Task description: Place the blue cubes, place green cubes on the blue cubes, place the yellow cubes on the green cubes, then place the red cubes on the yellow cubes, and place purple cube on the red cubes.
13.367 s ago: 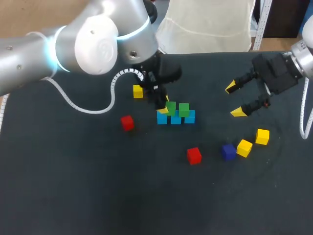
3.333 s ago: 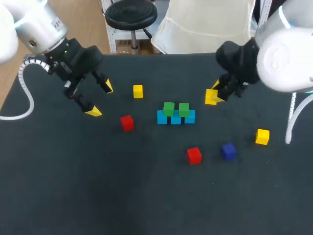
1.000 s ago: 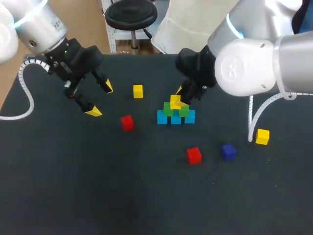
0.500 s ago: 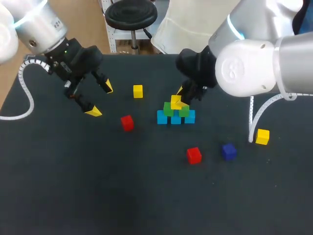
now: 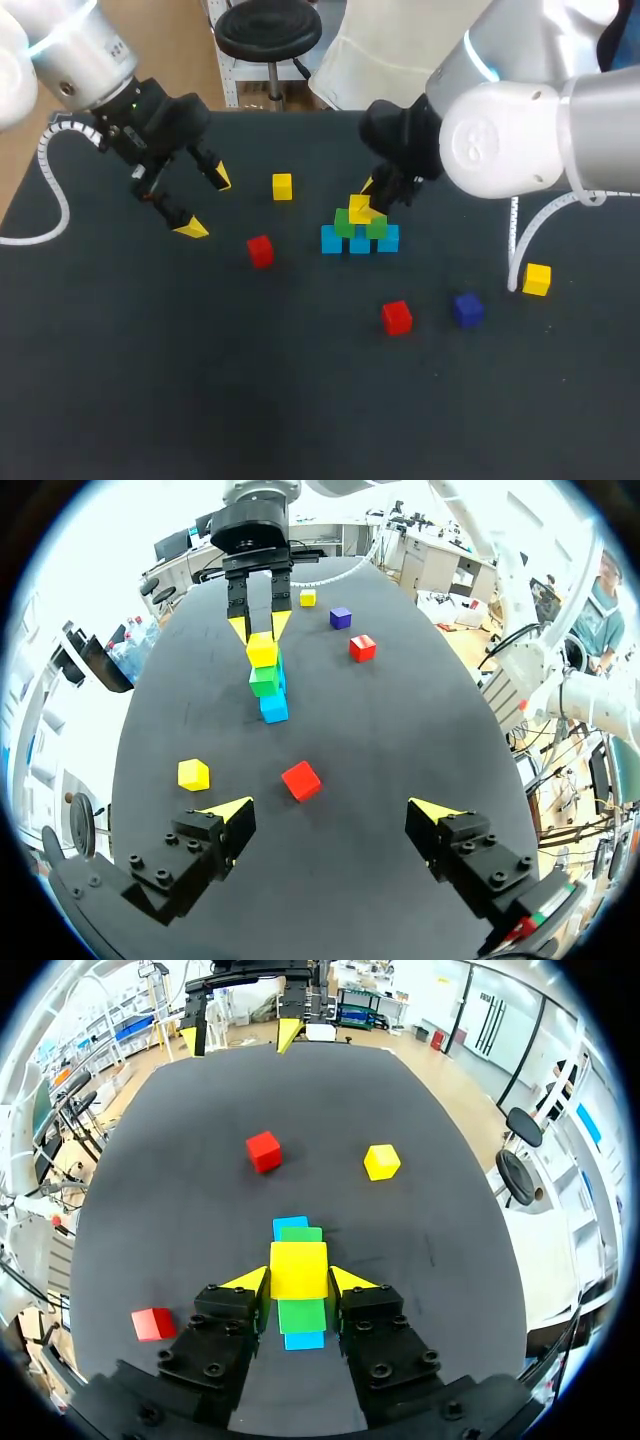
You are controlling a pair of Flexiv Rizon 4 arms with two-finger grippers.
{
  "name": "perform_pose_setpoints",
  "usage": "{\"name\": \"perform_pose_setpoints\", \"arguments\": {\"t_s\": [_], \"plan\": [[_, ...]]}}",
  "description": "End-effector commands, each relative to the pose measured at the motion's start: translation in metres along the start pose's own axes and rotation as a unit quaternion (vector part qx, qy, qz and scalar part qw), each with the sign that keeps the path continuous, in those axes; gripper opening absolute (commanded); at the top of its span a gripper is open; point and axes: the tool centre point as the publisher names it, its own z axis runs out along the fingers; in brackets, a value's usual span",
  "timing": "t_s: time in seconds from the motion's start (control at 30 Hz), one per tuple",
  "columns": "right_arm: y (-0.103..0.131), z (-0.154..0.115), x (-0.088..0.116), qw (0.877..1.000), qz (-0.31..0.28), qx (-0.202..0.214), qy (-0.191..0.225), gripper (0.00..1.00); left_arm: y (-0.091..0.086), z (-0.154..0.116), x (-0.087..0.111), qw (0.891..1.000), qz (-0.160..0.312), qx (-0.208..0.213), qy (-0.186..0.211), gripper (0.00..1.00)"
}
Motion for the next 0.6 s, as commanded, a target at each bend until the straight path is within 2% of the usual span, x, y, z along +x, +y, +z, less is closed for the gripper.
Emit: {"name": "perform_pose_setpoints", "arguments": {"t_s": [0.03, 0.3, 0.43, 0.6], "plan": [[-0.0016, 0.001, 0.0005, 1.0, 0.002, -0.002, -0.002, 0.0, 0.0001, 0.0001, 0.001, 1.0, 0.001, 0.0, 0.0, 1.0], [-0.002, 0.0017, 0.0011, 1.0, 0.005, -0.002, -0.001, 0.0, 0.0001, 0.0001, 0.001, 1.0, 0.001, 0.0, 0.0, 1.0], [-0.0021, 0.0017, 0.0009, 1.0, 0.006, -0.002, -0.001, 0.18, 0.0001, 0.0001, 0.001, 1.0, 0.001, 0.0, 0.0, 1.0], [-0.0023, 0.002, 0.0004, 1.0, 0.004, -0.002, 0.0, 0.24, 0.0001, 0.0001, 0.001, 1.0, 0.001, 0.0, 0.0, 1.0]]}}
